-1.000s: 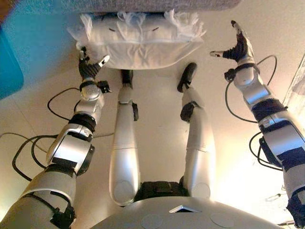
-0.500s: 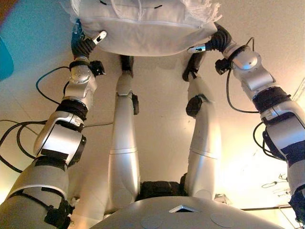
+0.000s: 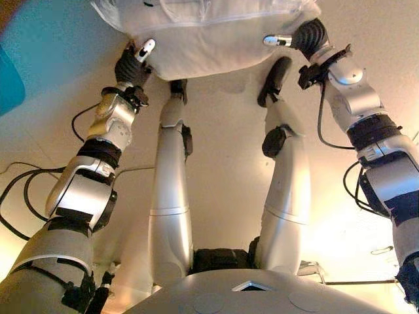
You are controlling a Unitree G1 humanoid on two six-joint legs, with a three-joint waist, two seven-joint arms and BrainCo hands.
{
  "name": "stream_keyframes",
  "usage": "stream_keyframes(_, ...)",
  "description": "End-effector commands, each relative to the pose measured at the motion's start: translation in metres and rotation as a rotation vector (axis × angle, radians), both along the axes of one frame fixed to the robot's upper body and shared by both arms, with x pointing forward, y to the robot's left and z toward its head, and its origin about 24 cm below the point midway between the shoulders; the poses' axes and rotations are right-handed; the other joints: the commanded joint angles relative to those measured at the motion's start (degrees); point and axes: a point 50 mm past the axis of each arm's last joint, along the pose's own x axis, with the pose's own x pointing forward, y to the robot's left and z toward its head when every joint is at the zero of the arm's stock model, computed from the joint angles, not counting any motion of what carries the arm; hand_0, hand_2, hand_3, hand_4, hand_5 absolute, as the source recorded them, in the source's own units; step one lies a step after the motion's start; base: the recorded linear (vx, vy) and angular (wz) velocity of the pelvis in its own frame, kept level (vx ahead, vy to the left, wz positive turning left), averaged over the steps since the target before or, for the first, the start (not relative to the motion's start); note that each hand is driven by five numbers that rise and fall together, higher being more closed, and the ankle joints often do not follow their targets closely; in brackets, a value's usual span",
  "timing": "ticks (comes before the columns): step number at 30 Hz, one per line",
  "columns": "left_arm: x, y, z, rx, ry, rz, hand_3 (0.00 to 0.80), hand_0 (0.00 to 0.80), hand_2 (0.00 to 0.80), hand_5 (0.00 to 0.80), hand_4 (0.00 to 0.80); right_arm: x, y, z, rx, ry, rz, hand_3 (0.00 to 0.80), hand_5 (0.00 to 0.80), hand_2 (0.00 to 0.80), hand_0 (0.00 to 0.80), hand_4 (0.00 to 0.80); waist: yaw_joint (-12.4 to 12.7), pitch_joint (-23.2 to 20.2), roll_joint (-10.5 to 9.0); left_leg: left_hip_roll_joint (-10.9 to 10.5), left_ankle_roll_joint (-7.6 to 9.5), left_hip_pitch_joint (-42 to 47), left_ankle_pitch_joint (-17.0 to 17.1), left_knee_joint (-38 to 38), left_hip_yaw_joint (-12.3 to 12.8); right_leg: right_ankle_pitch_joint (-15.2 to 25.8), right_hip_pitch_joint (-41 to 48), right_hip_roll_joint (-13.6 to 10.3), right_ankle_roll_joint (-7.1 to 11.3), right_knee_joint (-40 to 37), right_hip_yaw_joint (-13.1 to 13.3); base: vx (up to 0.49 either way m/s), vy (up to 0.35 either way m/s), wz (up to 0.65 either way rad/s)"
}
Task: Pick up the cushion and take it to the sofa
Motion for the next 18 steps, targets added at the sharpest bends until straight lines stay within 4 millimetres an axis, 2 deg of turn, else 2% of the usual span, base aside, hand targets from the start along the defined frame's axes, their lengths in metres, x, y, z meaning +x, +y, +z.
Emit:
stream_keyframes(1,-0.016,-0.131,0.039,-0.108,-0.218,-0.631,0.8,0.8,0.8,0.8,0.8,-0.022,0.086,0.032,-0.064,-0.101,0.399,0.8,0.8,0.8,0.8,0.8,-1.6,0.5,5.41,0.0,-0.19,-4.2,0.9,-2.3,0.6,-4.4,0.1,1.1,4.7,2.4,1.1,0.0,0.0,0.0)
stream_keyframes(5,-0.025,-0.148,0.04,-0.184,-0.248,-0.697,0.8,0.8,0.8,0.8,0.8,-0.026,0.094,0.027,-0.022,-0.087,0.426,0.8,0.8,0.8,0.8,0.8,-1.9,0.5,5.55,-0.6,-0.03,-2.8,1.6,-3.5,0.8,-3.3,1.5,1.3,4.95,0.2,1.4,-0.019,-0.011,0.02)
stream_keyframes(10,-0.033,-0.156,0.034,-0.231,-0.255,-0.698,0.8,0.8,0.8,0.8,0.8,-0.024,0.087,0.015,0.034,-0.062,0.36,0.8,0.8,0.8,0.8,0.8,-2.1,0.5,5.26,-1.3,0.16,1.4,2.4,-5.8,0.4,-1.1,5.1,1.4,5.42,-3.1,1.2,-0.002,-0.088,-0.02)
stream_keyframes(15,-0.047,-0.153,0.001,-0.217,-0.222,-0.67,0.8,0.8,0.8,0.8,0.8,-0.027,0.06,-0.022,0.097,-0.027,0.25,0.8,0.8,0.8,0.8,0.8,-2.0,0.5,4.42,-0.8,-0.12,11.7,3.7,-9.6,0.4,0.9,14.7,0.6,5.92,-7.1,-0.5,-0.008,-0.137,-0.01)
stream_keyframes(18,-0.058,-0.14,-0.018,-0.221,-0.216,-0.655,0.8,0.8,0.8,0.8,0.8,-0.037,0.044,-0.043,0.14,-0.026,0.213,0.8,0.8,0.8,0.8,0.8,-1.5,0.5,3.71,-0.5,-0.15,19.6,3.9,-12.1,0.7,1.1,22.0,-0.2,6.14,-8.9,-2.4,-0.01,-0.158,-0.05)
